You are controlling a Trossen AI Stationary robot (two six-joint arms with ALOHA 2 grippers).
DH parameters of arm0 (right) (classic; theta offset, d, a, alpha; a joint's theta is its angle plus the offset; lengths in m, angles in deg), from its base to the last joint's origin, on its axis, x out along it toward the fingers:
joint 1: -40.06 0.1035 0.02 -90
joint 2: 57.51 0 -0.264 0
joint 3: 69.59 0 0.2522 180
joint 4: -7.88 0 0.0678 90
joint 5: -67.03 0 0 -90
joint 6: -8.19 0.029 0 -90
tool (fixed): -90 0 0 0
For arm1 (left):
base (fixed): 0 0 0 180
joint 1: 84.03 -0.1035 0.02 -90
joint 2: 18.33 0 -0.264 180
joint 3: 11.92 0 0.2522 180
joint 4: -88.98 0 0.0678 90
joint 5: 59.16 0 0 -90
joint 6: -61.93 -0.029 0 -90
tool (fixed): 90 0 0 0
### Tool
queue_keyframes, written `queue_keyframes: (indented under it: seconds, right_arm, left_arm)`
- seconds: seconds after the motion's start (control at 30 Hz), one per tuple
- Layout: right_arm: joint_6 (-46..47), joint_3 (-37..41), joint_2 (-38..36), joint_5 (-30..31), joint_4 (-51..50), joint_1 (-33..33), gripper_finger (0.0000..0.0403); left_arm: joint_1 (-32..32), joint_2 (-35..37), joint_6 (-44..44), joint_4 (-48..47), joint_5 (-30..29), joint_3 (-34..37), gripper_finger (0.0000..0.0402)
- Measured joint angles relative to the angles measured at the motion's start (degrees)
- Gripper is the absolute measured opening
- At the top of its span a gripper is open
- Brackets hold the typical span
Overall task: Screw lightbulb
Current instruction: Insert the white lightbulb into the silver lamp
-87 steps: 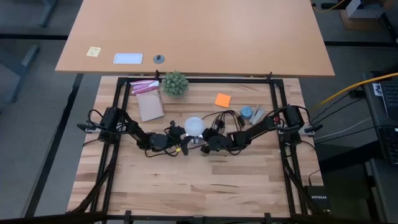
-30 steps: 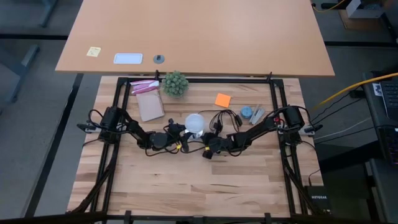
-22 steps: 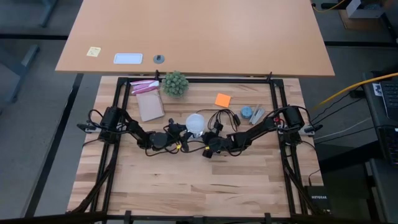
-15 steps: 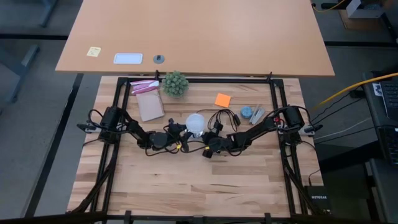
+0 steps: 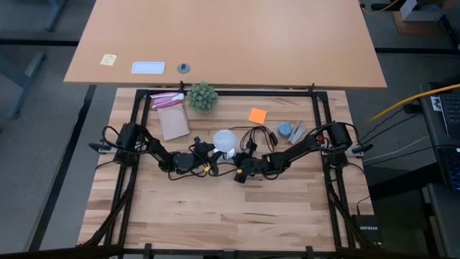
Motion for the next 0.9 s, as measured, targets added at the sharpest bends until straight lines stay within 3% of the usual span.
queue_keyframes:
  seconds: [0.4,0.6,0.9]
  right_arm:
    - [0.3,0.0,0.0,-0.5,-0.2,0.0,0.0007]
    - [0.3,0.0,0.0,-0.6,-0.2,0.0,0.0007]
    - [0.3,0.0,-0.1,-0.6,-0.3,0.1,0.0007]
  left_arm:
    - [-1.4,0.3,8.6,-3.7,-0.5,-0.1,0.0153]
    - [-1.4,0.2,8.8,-3.5,-0.4,-0.1,0.0153]
    - [-1.4,0.0,-0.2,-2.3,0.0,0.0,0.0153]
